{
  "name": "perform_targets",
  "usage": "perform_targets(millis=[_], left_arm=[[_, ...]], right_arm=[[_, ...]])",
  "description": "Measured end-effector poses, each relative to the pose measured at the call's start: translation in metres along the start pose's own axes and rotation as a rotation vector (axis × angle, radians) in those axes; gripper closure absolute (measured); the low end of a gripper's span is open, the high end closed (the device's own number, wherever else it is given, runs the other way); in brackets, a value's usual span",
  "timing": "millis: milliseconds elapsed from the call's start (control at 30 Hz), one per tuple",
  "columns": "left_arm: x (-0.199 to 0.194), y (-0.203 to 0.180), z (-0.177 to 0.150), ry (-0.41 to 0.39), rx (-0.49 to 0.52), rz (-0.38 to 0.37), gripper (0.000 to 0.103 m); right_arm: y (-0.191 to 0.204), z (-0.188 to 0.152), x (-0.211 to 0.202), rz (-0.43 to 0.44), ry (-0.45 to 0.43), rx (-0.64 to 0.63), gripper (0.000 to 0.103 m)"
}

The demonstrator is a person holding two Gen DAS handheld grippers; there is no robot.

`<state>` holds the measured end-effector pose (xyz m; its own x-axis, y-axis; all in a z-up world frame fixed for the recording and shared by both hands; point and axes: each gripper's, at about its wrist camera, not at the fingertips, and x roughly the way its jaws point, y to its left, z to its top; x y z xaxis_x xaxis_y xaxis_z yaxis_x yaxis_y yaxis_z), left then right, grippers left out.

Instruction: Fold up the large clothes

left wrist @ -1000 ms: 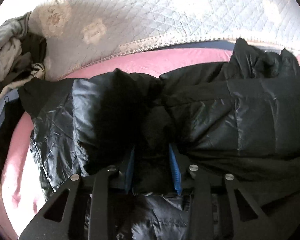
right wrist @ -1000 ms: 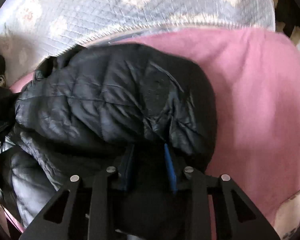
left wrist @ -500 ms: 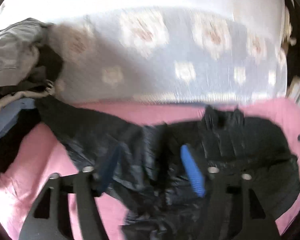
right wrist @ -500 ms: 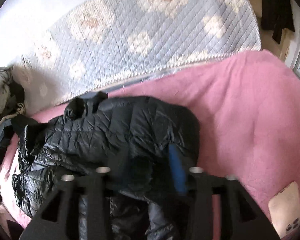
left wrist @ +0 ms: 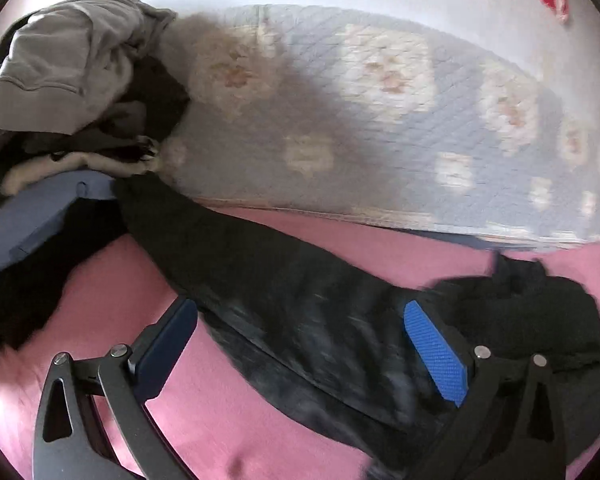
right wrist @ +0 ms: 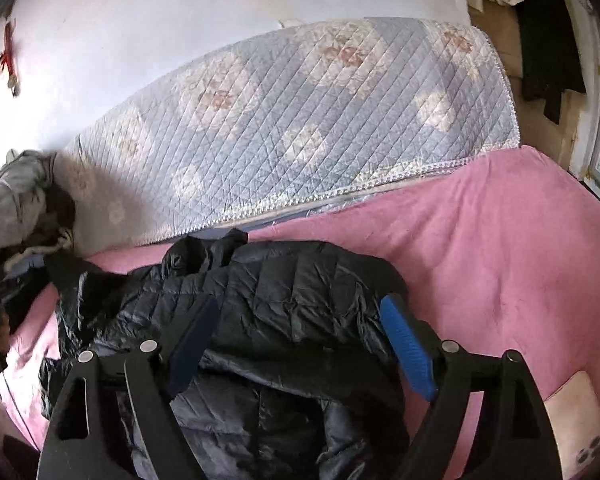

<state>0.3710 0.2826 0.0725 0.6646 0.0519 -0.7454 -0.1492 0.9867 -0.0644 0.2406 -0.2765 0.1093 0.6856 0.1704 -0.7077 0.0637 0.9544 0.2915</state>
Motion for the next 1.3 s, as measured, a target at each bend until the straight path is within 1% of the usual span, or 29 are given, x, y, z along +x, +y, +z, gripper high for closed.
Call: perform_targets(millis=[33, 67, 100, 167, 233, 300, 333, 367, 400, 500, 567, 633, 667, 700, 733, 767, 800, 833, 900, 967, 1000, 1033, 1067, 1100, 1133, 1167, 1200, 1233, 1300], left_arm=[[0.006, 0.005, 0.001, -0.018, -0.010, 0.042, 0.002], [0.013, 0.011, 0.002, -0.024, -0.017, 0.067, 0.005], [0.019, 0.018, 0.001, -0.010, -0.027, 0.071, 0.007], [0.037, 0.035, 0.000, 0.043, -0.081, 0.028, 0.008], [0.056, 0.053, -0.007, 0.099, -0.168, -0.023, 0.010], [0.075, 0.068, -0.019, 0.154, -0.241, -0.074, 0.024], [0.084, 0.072, -0.025, 0.183, -0.249, -0.084, 0.028], [0.090, 0.074, -0.030, 0.199, -0.246, -0.087, 0.035], [0.095, 0.077, -0.034, 0.208, -0.244, -0.084, 0.038], [0.106, 0.083, -0.041, 0.229, -0.273, -0.095, 0.038], [0.113, 0.088, -0.044, 0.237, -0.280, -0.073, 0.038], [0.117, 0.093, -0.047, 0.226, -0.280, -0.055, 0.039], [0.116, 0.093, -0.048, 0.214, -0.288, -0.060, 0.040], [0.114, 0.092, -0.049, 0.198, -0.281, -0.067, 0.052], [0.111, 0.089, -0.050, 0.182, -0.269, -0.087, 0.065], [0.109, 0.088, -0.051, 0.163, -0.260, -0.114, 0.095], [0.105, 0.085, -0.050, 0.142, -0.260, -0.142, 0.101], [0.100, 0.080, -0.049, 0.113, -0.259, -0.154, 0.101], [0.082, 0.067, -0.042, 0.036, -0.226, -0.153, 0.102], [0.049, 0.045, -0.028, -0.070, -0.144, -0.166, 0.102], [0.030, 0.035, -0.022, -0.125, -0.115, -0.188, 0.102], [0.011, 0.024, -0.017, -0.170, -0.105, -0.229, 0.102], [-0.012, 0.007, -0.013, -0.215, -0.081, -0.286, 0.102], [-0.032, -0.010, -0.011, -0.252, -0.034, -0.311, 0.102], [-0.052, -0.032, -0.013, -0.288, 0.023, -0.332, 0.102], [-0.069, -0.051, -0.018, -0.310, 0.063, -0.385, 0.102], [-0.083, -0.071, -0.025, -0.319, 0.098, -0.450, 0.102], [-0.093, -0.092, -0.033, -0.317, 0.125, -0.496, 0.102], [-0.103, -0.130, -0.053, -0.310, 0.160, -0.563, 0.102]], right_arm=[[0.000, -0.001, 0.001, 0.017, 0.012, 0.006, 0.018], [0.000, -0.003, 0.001, 0.032, 0.020, 0.021, 0.018], [0.000, -0.004, -0.001, 0.033, 0.014, 0.034, 0.018], [0.001, -0.003, -0.008, 0.056, -0.003, 0.060, 0.018], [0.005, -0.002, -0.012, 0.082, -0.007, 0.058, 0.018], [0.009, -0.003, -0.012, 0.085, -0.004, 0.043, 0.018], [0.011, -0.004, -0.011, 0.083, -0.002, 0.035, 0.018], [0.013, -0.006, -0.007, 0.070, 0.008, 0.022, 0.018], [0.015, -0.007, -0.005, 0.062, 0.016, 0.015, 0.018], [0.017, -0.012, 0.004, 0.059, 0.054, -0.007, 0.018], [0.016, -0.011, 0.005, 0.064, 0.042, 0.006, 0.018], [0.016, -0.009, 0.006, 0.077, 0.031, 0.018, 0.018], [0.017, -0.007, 0.007, 0.081, 0.029, 0.017, 0.018], [0.017, -0.007, 0.008, 0.074, 0.030, 0.014, 0.018], [0.018, -0.007, 0.009, 0.060, 0.031, 0.007, 0.018], [0.019, -0.008, 0.011, 0.057, 0.033, 0.004, 0.018], [0.021, -0.008, 0.012, 0.056, 0.039, 0.000, 0.018], [0.022, -0.009, 0.013, 0.053, 0.041, -0.001, 0.018], [0.022, -0.011, 0.013, 0.031, 0.032, 0.010, 0.018], [0.019, -0.012, 0.008, 0.015, 0.019, 0.044, 0.018], [0.018, -0.012, 0.006, 0.018, 0.015, 0.056, 0.018], [0.016, -0.011, 0.002, 0.012, 0.013, 0.069, 0.018], [0.016, -0.011, 0.000, -0.022, 0.016, 0.073, 0.018], [0.016, -0.011, -0.001, -0.069, 0.020, 0.071, 0.018], [0.017, -0.012, -0.002, -0.094, 0.022, 0.064, 0.018], [0.017, -0.013, -0.004, -0.076, 0.016, 0.053, 0.018], [0.018, -0.013, -0.005, -0.063, 0.015, 0.052, 0.018], [0.017, -0.013, -0.007, -0.058, 0.011, 0.056, 0.018], [0.015, -0.013, -0.014, -0.030, -0.019, 0.075, 0.018]])
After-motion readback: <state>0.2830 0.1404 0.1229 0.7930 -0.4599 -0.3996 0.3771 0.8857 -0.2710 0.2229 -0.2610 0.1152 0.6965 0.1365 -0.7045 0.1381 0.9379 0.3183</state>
